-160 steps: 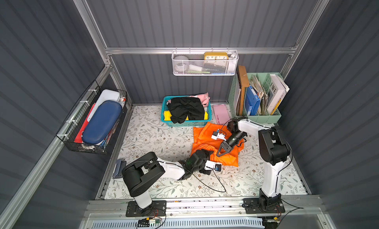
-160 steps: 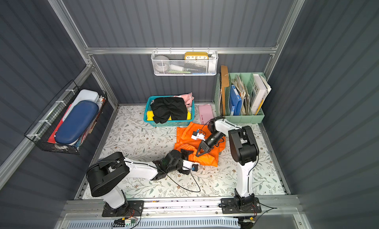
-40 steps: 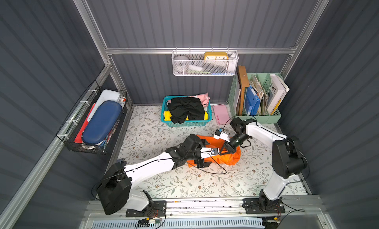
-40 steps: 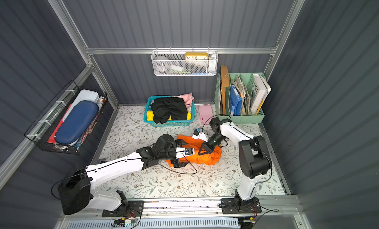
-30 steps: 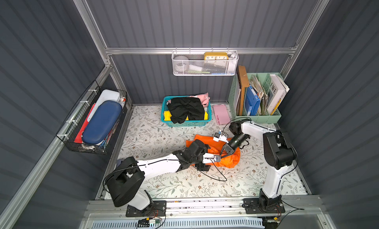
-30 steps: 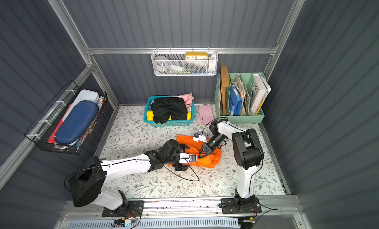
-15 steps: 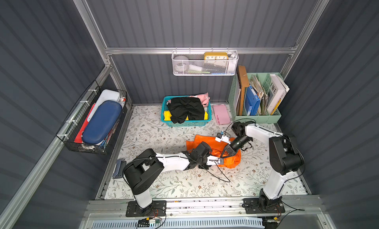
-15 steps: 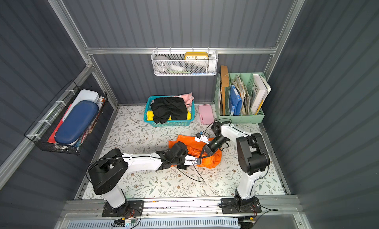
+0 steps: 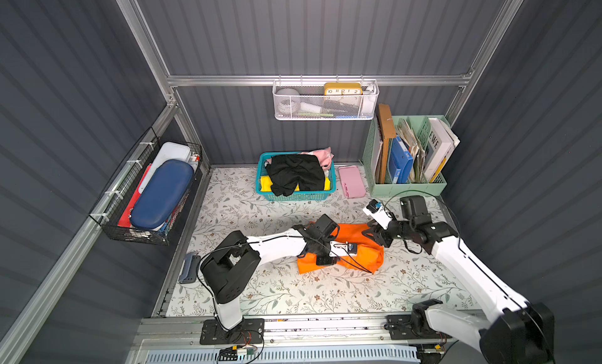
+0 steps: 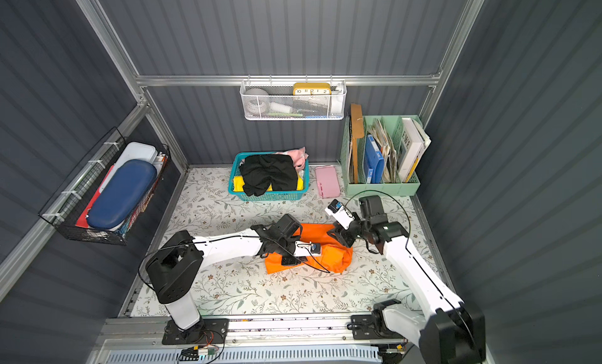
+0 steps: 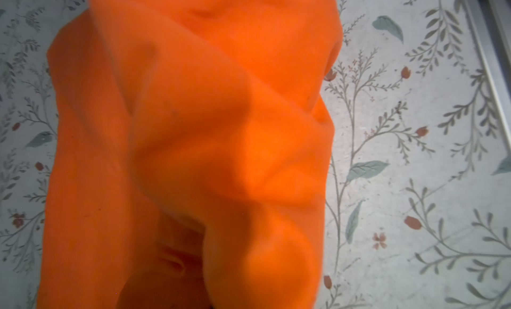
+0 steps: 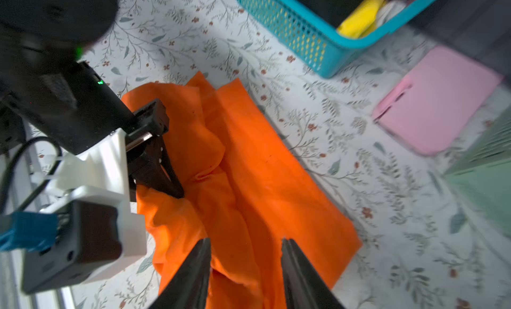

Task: Roll up the shorts
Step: Roll the shorts at the center of the board.

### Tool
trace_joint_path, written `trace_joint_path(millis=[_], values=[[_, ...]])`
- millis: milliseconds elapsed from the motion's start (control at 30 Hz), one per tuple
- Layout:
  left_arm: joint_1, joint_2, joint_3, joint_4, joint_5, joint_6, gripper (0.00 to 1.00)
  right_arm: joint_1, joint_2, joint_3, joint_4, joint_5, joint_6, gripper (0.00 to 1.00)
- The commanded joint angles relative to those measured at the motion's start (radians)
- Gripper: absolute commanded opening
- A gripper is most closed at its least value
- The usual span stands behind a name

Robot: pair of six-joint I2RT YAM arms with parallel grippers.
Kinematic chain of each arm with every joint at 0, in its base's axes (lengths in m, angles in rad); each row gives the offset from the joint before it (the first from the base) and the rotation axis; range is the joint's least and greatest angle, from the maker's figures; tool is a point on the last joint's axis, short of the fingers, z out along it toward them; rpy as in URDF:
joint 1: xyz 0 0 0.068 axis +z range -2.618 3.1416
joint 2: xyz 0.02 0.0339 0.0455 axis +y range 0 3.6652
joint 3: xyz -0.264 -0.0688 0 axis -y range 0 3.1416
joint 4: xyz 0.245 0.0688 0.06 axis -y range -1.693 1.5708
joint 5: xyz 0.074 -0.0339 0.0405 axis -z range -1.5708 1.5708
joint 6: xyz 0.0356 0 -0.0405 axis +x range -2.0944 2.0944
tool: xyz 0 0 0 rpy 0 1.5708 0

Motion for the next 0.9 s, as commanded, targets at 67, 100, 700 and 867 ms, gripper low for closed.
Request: trace_joint_path(millis=[67, 100, 700, 867], values=[[0.092, 0.076, 0.138, -0.302, 0.277, -0.043, 0.0, -0.001, -0.184, -0.105, 0.075, 0.04, -0.127, 0.47], [0.111, 0.102, 0.17, -0.344, 0.331, -0.042, 0.0, -0.001, -0.233, -0.142, 0.099, 0.013, -0.157, 0.47], [0.199, 0.585, 0.567, -0.781, 0.583, 0.033, 0.08, 0.34, -0.24, -0.356, 0.103, 0.249, -0.631, 0.69], [0.211, 0.583, 0.561, -0.774, 0.608, 0.024, 0.1, 0.341, -0.063, -0.36, 0.228, 0.297, -0.633, 0.64]])
